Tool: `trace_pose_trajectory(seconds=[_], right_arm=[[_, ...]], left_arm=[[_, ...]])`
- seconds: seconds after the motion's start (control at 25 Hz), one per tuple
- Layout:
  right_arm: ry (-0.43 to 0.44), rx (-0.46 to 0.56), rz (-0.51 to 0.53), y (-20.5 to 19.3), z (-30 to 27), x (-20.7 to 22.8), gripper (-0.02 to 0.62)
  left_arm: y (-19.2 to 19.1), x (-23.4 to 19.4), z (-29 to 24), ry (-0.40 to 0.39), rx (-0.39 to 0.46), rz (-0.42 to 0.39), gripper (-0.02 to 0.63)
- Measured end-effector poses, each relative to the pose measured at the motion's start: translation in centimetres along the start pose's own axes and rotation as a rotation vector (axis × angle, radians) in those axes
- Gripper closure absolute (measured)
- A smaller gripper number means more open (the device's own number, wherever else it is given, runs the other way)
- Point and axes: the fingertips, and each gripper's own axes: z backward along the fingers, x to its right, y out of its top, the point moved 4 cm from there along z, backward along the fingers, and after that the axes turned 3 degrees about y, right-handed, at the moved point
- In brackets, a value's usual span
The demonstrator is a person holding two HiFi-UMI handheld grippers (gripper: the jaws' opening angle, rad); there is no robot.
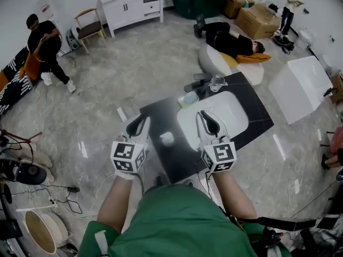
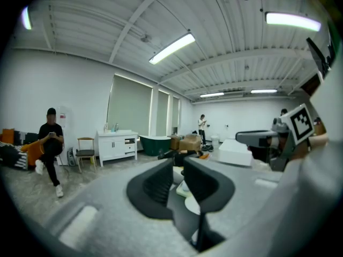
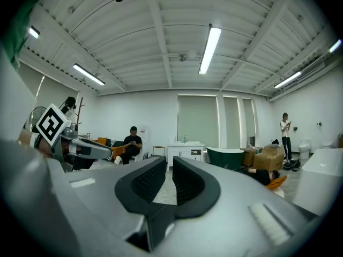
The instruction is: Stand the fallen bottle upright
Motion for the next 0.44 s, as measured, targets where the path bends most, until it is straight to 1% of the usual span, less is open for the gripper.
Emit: trace_pose_trajectory(seconds=[0.44], right_arm=[[-0.005,-0.002,0.004,0.16,-0.53,0.13,0.558]], left_arm=[[0.35,-0.36,-0.47,-0.006,0.008,-0.001,0.545]])
